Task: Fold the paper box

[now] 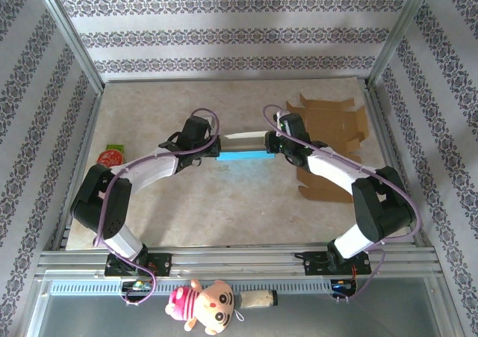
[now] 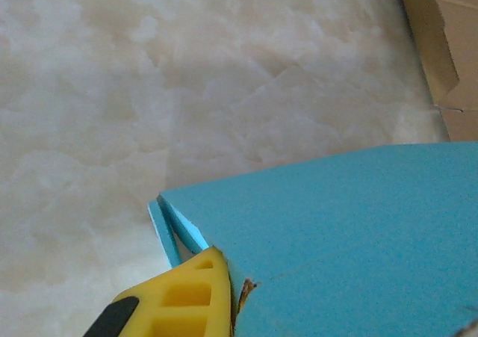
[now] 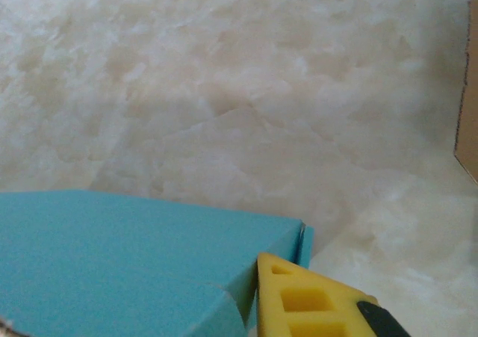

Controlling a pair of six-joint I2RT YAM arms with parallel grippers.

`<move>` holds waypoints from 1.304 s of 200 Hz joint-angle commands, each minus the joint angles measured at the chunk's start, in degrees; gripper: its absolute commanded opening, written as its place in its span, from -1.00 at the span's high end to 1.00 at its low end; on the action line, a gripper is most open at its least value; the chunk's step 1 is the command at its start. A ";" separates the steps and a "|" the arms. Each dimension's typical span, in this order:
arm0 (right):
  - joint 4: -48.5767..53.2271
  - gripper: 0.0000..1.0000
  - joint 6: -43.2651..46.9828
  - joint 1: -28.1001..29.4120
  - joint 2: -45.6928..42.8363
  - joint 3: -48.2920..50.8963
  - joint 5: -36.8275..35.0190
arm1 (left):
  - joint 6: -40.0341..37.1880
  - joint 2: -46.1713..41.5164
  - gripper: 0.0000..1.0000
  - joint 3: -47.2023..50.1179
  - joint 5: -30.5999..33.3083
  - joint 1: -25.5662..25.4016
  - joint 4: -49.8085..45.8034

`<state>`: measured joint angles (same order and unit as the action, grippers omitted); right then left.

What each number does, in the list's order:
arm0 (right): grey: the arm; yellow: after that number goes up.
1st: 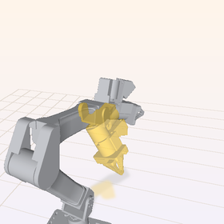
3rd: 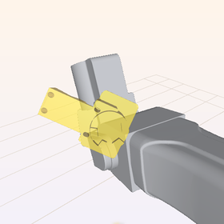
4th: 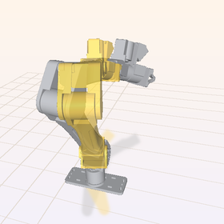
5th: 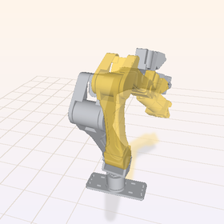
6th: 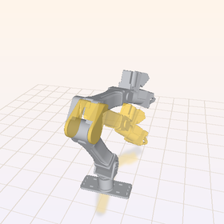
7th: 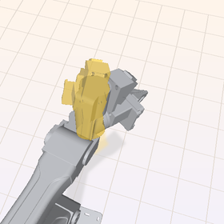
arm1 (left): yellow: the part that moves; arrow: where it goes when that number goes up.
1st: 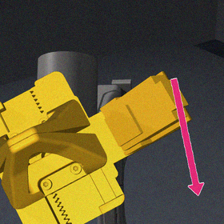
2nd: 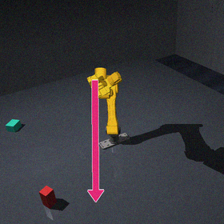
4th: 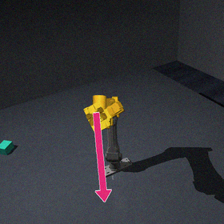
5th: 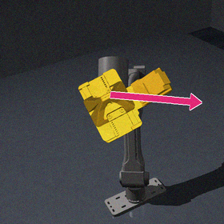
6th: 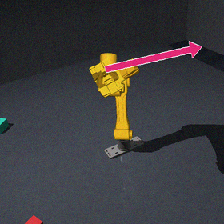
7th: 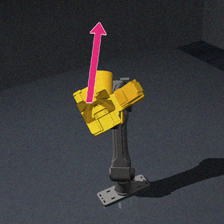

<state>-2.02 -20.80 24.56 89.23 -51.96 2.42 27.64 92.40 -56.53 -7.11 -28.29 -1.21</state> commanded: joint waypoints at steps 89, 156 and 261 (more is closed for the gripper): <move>-2.71 0.09 0.25 2.80 -12.08 13.47 0.19 | 1.90 -11.27 0.45 11.91 1.83 -11.95 10.88; -1.64 -0.27 0.58 2.87 -21.80 21.84 0.04 | 7.60 -14.70 0.10 17.81 10.18 -18.68 12.31; 7.87 -0.73 1.20 1.77 -43.32 26.42 5.08 | 8.48 -18.18 -0.09 20.56 19.29 -26.57 15.02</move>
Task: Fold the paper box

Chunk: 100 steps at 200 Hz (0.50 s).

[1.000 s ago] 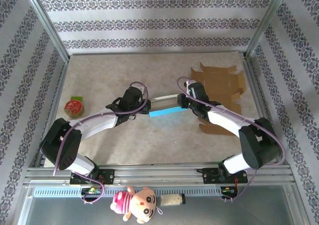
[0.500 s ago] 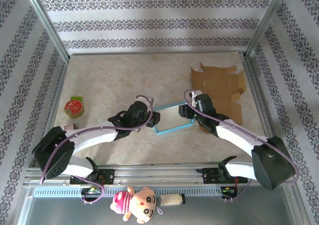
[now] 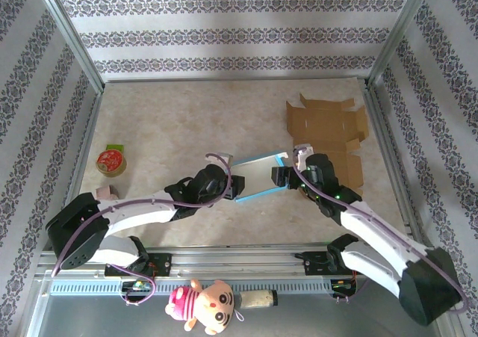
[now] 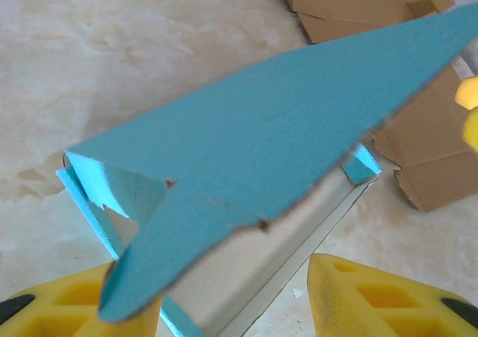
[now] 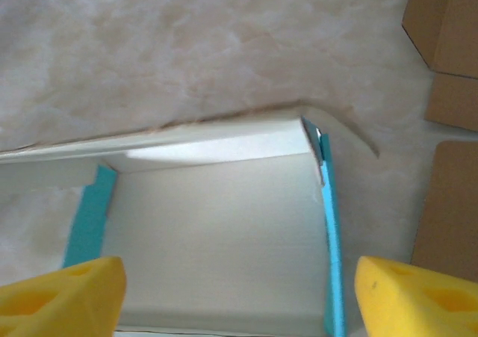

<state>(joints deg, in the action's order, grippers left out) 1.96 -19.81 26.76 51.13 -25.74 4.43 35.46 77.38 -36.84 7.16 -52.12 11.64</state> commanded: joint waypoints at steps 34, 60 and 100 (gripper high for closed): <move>10.71 -0.81 -0.09 -2.93 -10.38 -5.08 5.71 | 2.69 -8.14 -0.09 2.21 10.55 -7.58 0.41; 13.42 -0.80 0.09 -5.99 -8.25 -11.60 9.71 | 5.11 -11.92 -0.05 0.38 15.31 -10.50 -4.88; 27.85 -0.47 0.16 -11.68 9.68 -31.46 16.60 | 22.91 -15.21 0.30 -7.60 24.05 -9.46 -22.79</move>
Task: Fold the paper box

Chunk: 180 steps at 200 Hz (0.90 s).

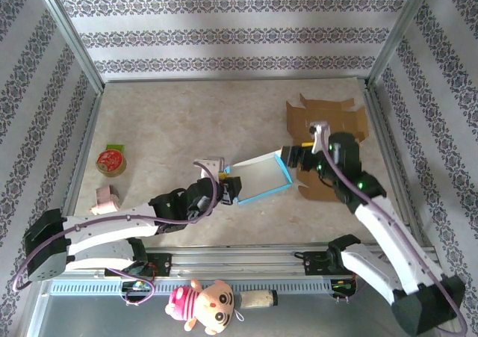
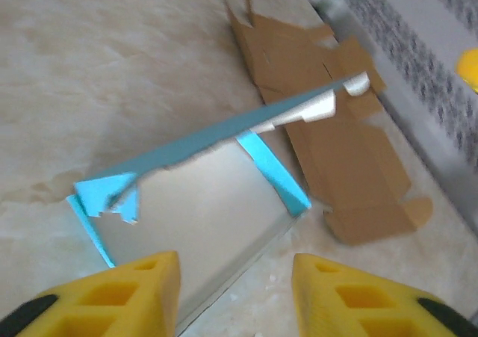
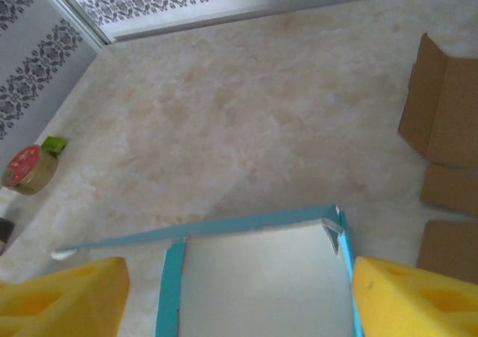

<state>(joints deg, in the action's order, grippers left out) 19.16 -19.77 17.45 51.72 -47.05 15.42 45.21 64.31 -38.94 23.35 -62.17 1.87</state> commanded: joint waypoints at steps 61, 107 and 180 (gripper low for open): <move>18.81 -0.17 -4.14 -4.51 27.73 -22.87 11.01 | 30.02 -3.24 0.17 -9.30 -0.44 10.66 -17.93; 20.08 -0.18 -3.46 -4.30 30.10 -21.05 9.51 | 34.44 0.13 -0.09 -9.89 -5.42 14.12 -15.69; 18.02 0.09 -3.76 -3.60 30.00 -16.29 6.50 | 37.53 5.13 -0.10 -10.03 -8.58 15.15 -13.99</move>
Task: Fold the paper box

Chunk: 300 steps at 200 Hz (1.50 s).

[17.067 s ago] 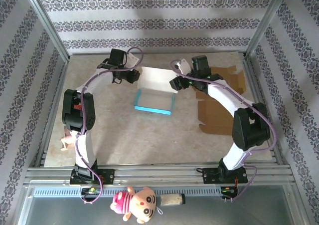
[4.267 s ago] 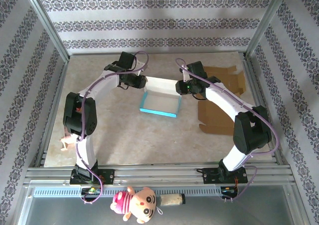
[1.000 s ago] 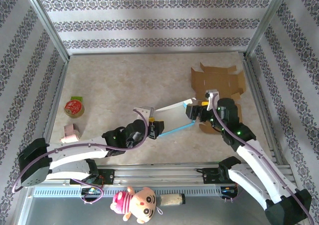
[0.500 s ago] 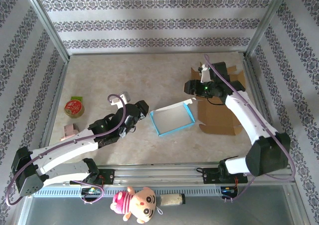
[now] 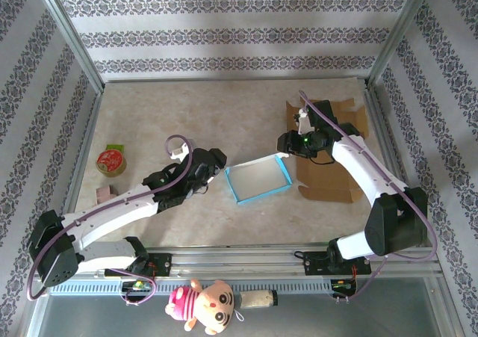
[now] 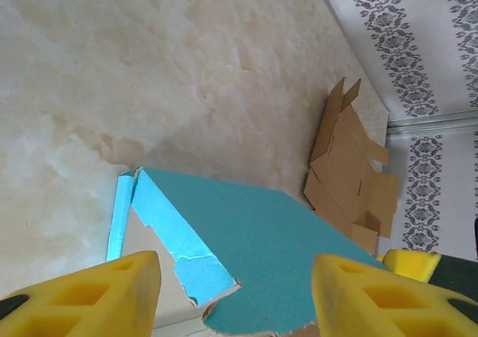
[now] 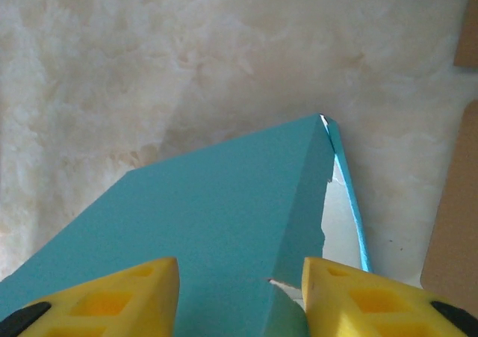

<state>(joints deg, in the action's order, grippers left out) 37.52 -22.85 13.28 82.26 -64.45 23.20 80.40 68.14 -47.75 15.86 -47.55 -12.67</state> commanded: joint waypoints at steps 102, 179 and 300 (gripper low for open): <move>-1.74 0.21 -0.15 3.14 -1.04 5.02 -4.96 | 5.74 7.79 -0.01 0.29 -4.54 0.53 5.62; -8.33 0.19 -1.04 6.02 -1.95 13.23 -13.00 | 6.92 13.06 0.21 3.81 -7.28 0.44 7.75; -7.25 -0.03 -0.24 10.00 -0.79 14.68 -19.69 | -0.40 19.01 0.51 3.99 -6.59 0.00 9.79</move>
<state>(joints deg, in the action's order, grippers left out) 26.55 -23.86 22.13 82.78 -46.04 5.13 83.94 88.79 -42.28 7.92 -47.53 -4.58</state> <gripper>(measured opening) 0.496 0.227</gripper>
